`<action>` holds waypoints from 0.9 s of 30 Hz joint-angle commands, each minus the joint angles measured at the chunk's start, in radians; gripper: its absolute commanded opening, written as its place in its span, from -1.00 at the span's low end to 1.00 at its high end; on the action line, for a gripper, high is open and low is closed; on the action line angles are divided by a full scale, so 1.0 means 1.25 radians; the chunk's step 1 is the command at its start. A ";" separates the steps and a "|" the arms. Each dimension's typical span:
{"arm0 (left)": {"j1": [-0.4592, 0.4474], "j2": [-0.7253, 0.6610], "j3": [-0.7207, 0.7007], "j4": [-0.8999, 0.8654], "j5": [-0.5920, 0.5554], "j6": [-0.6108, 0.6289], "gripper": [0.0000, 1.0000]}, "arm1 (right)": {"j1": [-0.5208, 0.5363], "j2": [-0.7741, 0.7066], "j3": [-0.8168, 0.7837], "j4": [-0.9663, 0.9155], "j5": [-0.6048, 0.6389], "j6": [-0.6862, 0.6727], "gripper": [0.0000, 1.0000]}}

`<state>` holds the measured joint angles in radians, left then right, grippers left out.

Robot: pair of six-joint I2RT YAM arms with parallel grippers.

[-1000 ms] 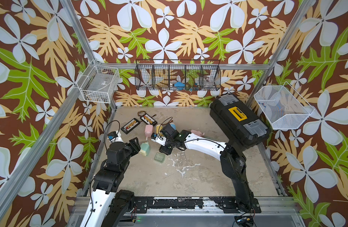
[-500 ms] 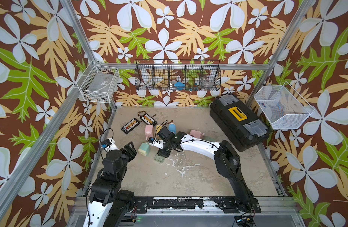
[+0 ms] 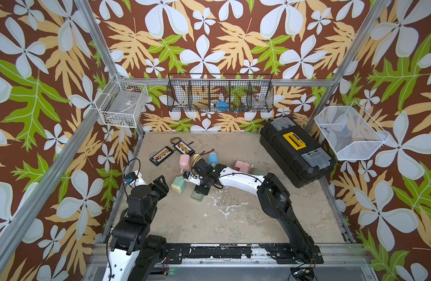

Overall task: Put the tray back into the pencil sharpener
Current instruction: Pick up the container from the center of the board.

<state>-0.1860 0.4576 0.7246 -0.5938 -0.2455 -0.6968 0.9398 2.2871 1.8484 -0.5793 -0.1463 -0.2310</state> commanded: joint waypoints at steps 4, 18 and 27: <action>0.000 0.006 0.009 -0.003 0.004 0.004 0.30 | 0.002 0.022 0.015 -0.019 -0.013 0.028 -0.36; 0.000 0.009 0.025 -0.003 -0.005 -0.011 0.28 | 0.002 -0.007 0.008 -0.028 -0.013 0.035 -0.96; -0.001 0.028 0.019 0.012 0.013 -0.016 0.28 | 0.000 -0.286 -0.320 0.086 0.005 0.093 -1.00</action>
<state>-0.1860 0.4862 0.7525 -0.5922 -0.2440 -0.7128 0.9398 1.9999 1.5463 -0.5217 -0.1528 -0.1574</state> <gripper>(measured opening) 0.640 0.060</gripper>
